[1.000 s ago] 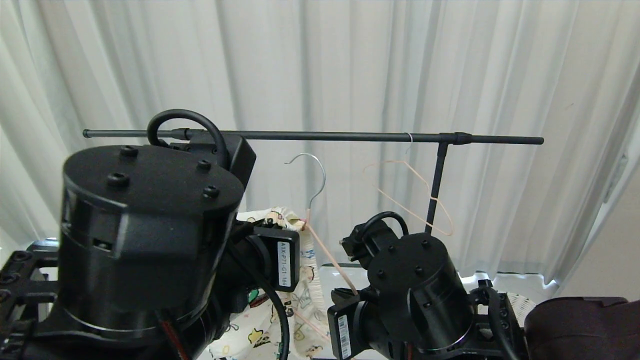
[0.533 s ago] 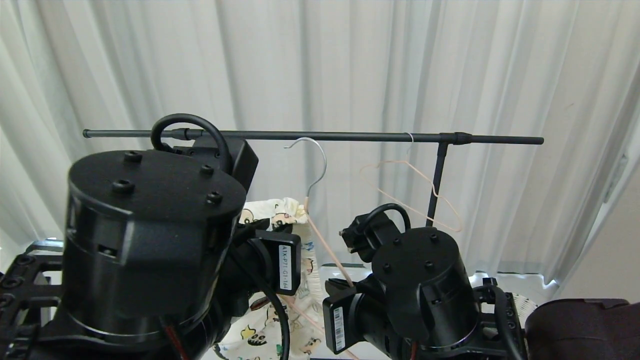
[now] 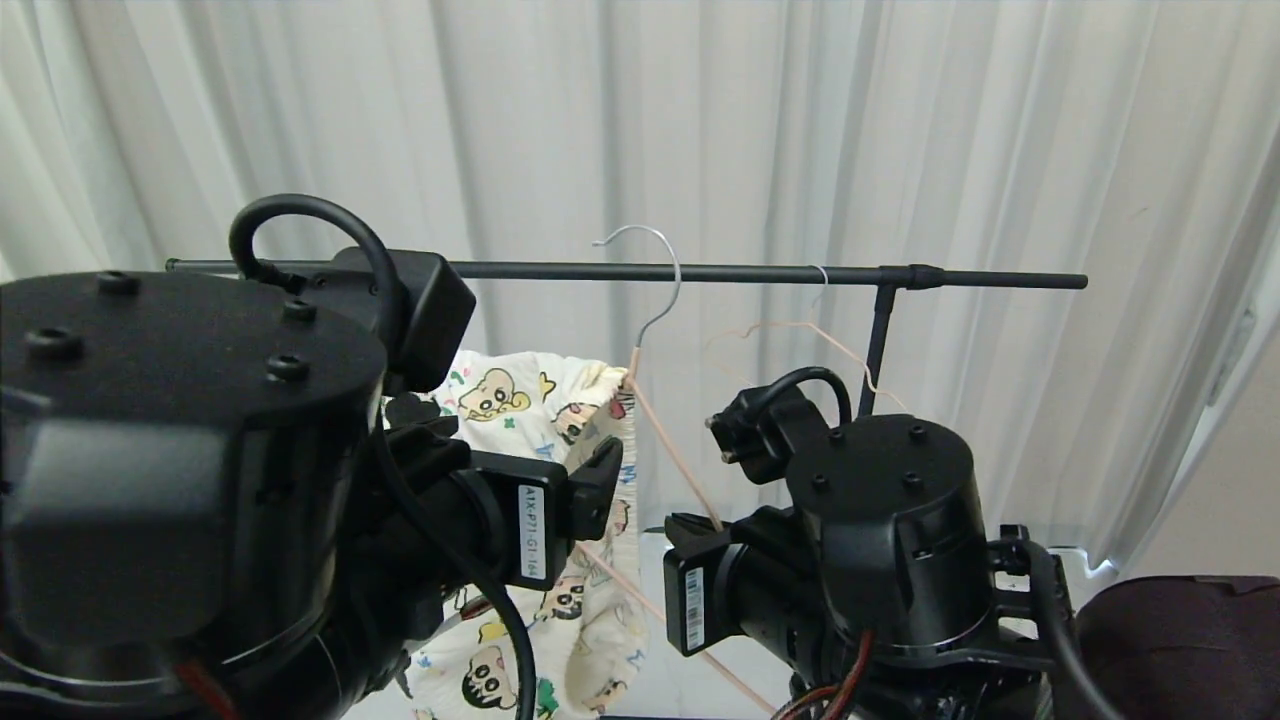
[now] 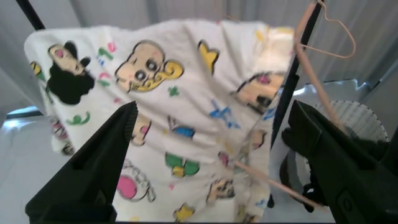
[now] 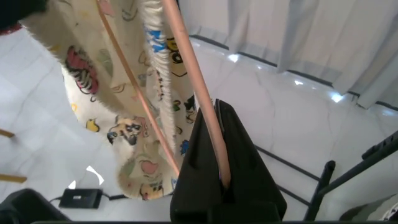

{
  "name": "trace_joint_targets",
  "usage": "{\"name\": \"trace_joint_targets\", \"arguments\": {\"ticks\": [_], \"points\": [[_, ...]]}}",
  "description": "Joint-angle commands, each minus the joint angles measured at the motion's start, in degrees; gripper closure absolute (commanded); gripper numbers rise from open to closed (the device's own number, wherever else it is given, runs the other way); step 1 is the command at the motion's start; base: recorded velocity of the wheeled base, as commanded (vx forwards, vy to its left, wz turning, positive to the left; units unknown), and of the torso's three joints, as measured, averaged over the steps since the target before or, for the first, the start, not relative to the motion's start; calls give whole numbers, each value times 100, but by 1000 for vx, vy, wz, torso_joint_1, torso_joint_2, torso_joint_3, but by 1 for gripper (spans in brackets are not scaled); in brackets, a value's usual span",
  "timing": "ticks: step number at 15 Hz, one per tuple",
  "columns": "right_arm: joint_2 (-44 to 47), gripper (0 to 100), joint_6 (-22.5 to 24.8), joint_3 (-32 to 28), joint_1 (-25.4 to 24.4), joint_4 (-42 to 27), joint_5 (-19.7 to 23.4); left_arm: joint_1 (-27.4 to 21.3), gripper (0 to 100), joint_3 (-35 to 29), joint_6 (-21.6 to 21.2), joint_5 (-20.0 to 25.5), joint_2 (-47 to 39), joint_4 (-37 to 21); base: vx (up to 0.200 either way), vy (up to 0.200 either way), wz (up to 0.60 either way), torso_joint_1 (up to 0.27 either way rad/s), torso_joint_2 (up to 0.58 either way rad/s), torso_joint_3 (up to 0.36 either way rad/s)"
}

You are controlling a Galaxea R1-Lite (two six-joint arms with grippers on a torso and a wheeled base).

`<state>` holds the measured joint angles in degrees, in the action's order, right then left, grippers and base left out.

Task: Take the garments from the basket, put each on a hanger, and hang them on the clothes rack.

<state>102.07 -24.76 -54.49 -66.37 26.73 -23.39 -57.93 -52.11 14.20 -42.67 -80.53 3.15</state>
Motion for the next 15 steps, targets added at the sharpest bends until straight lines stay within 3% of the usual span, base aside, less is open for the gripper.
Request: {"name": "trace_joint_targets", "arguments": {"ticks": [1, 5, 9, 12, 14, 15], "points": [[-56, 100, 24, 0, 97, 34, -7, -8, 0, 140, -67, 4, 196, 2, 0, 0, 0, 0, 0, 0], [-223, 100, 50, 176, 185, 42, -7, -351, 0, 694, -313, 22, 591, 2, 0, 0, 0, 0, 0, 0], [-812, 100, 358, 1028, 317, 306, -7, -614, 0, 1467, -717, 101, 1373, 2, 0, 0, 0, 0, 0, 0], [-1392, 100, 630, 1907, 317, 508, 10, -562, 0, 1529, -910, 988, 2059, 2, 0, 0, 0, 0, 0, 0], [-1743, 100, 1017, 2584, 300, 754, 107, -324, 0, 1652, -1262, 1709, 2287, 2, 0, 0, 0, 0, 0, 0], [-1814, 100, 1105, 2733, 291, 807, 186, -263, 0, 1687, -1359, 1859, 2305, 2, 0, 0, 0, 0, 0, 0]]}}
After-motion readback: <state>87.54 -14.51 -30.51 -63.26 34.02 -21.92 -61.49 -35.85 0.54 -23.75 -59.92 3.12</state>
